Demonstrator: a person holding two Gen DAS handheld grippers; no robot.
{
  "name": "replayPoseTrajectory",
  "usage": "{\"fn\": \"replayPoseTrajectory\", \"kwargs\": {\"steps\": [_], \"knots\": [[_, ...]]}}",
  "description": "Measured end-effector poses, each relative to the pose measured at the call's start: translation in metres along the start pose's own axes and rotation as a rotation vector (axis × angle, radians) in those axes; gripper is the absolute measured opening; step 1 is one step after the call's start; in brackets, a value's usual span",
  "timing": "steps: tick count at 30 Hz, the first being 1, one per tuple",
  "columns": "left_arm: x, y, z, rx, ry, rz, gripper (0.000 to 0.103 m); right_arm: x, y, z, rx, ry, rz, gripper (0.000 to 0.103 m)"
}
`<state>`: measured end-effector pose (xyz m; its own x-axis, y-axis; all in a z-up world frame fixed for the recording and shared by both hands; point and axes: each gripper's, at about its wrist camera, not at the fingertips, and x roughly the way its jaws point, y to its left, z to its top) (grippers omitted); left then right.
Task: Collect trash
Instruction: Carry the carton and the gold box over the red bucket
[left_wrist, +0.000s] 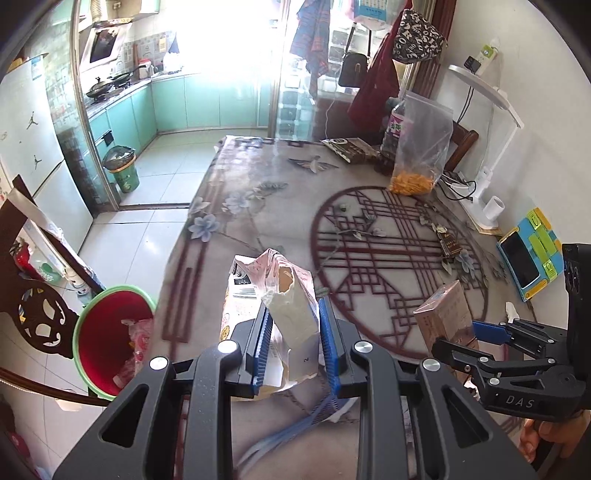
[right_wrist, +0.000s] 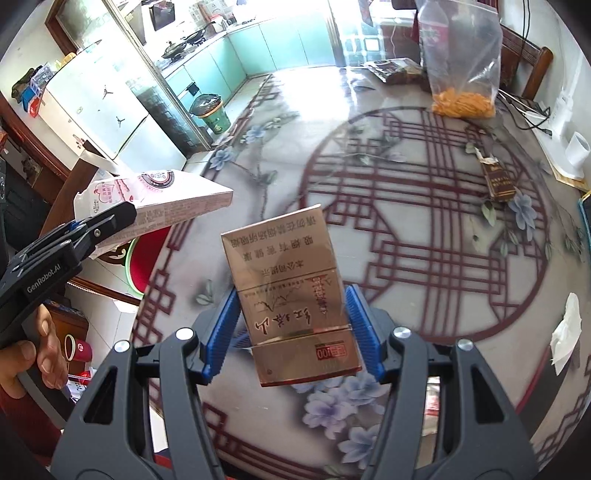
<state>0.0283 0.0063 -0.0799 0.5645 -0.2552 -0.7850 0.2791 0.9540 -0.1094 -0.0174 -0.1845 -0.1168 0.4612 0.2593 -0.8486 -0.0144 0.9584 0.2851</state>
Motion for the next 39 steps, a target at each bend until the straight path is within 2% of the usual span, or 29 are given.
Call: {"fn": "replayPoseTrajectory", "kwargs": {"steps": [21,39], "knots": [[-0.027,0.153,-0.009,-0.085,-0.026,0.072,0.023,0.05,0.139,0.019,-0.078,0.023,0.013,0.057],[-0.021,0.252,-0.013,-0.182,-0.003,0.144,0.023,0.092,0.219,0.047,-0.163,0.057,0.045,0.057]]}}
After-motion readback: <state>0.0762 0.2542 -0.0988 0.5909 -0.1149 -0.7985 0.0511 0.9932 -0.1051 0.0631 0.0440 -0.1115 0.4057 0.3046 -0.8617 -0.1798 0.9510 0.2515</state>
